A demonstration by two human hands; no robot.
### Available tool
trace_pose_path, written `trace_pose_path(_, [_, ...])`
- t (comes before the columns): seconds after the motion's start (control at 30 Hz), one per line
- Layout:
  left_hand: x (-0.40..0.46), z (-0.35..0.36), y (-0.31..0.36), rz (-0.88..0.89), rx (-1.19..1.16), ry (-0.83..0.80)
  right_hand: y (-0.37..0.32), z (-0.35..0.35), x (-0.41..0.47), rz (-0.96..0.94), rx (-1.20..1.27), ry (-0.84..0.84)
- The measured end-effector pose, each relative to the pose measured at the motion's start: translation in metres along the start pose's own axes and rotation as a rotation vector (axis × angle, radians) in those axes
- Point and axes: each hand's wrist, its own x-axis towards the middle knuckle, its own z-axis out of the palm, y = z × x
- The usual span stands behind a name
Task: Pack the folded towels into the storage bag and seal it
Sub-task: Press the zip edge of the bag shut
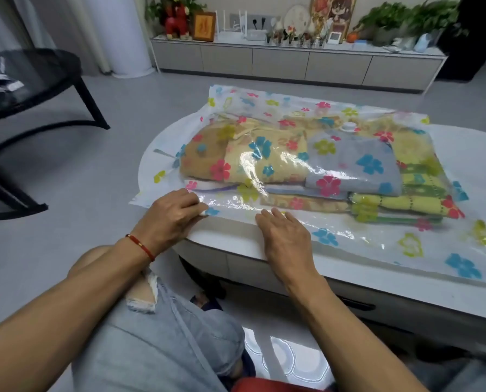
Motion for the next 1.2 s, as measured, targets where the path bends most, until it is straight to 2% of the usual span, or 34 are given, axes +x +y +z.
trace_pose_path(0.13, [-0.025,-0.016,-0.043,-0.025,0.070,-0.040,-0.002,0.006,-0.004,0.040,0.018,0.053])
trace_pose_path(0.23, [-0.045,-0.023,-0.063,-0.121,0.061,-0.013,-0.001,0.010,-0.007,0.037,0.030,0.103])
trace_pose_path(0.33, [-0.056,-0.024,-0.068,-0.236,0.014,0.023,-0.002,0.014,-0.010,0.006,0.054,0.128])
trace_pose_path(0.53, [-0.057,-0.025,-0.074,-0.351,-0.070,0.068,0.000,0.019,-0.013,-0.009,0.074,0.131])
trace_pose_path(1.03, [-0.060,-0.019,-0.079,-0.378,0.074,0.009,0.003,0.017,-0.015,0.019,0.155,0.166])
trace_pose_path(1.2, [-0.056,-0.029,-0.068,-0.485,0.058,-0.073,0.004,0.017,-0.017,0.055,0.229,0.172])
